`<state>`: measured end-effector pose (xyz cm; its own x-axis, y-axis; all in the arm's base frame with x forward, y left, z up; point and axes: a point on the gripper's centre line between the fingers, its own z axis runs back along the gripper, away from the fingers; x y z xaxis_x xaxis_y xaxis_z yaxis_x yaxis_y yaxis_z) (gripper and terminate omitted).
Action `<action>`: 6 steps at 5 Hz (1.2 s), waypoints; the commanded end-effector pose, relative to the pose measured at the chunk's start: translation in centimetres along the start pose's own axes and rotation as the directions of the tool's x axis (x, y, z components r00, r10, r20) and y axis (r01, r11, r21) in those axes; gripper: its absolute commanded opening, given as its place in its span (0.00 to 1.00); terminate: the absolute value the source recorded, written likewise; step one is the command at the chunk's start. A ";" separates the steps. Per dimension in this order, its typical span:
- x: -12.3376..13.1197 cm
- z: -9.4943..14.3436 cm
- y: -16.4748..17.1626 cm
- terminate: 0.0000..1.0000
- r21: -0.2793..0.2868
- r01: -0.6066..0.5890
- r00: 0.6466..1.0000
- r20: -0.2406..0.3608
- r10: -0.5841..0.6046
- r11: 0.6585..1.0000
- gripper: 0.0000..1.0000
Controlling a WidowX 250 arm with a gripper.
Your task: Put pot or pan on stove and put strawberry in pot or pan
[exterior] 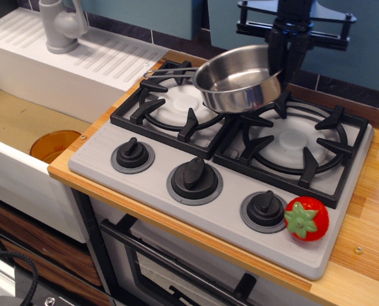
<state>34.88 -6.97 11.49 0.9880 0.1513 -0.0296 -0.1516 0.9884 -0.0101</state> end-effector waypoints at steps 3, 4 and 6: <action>-0.5 2.8 -2.8 0.00 -0.041 -0.029 0.995 0.099 0.033 0.999 0.00; -0.8 2.7 -3.6 0.00 -0.029 -0.052 0.993 0.104 0.055 0.998 0.00; -1.4 2.2 -5.8 0.00 0.006 -0.124 0.986 0.117 0.123 0.992 0.00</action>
<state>33.68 -12.75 11.67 0.9615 0.2733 0.0280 -0.2743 0.9608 0.0404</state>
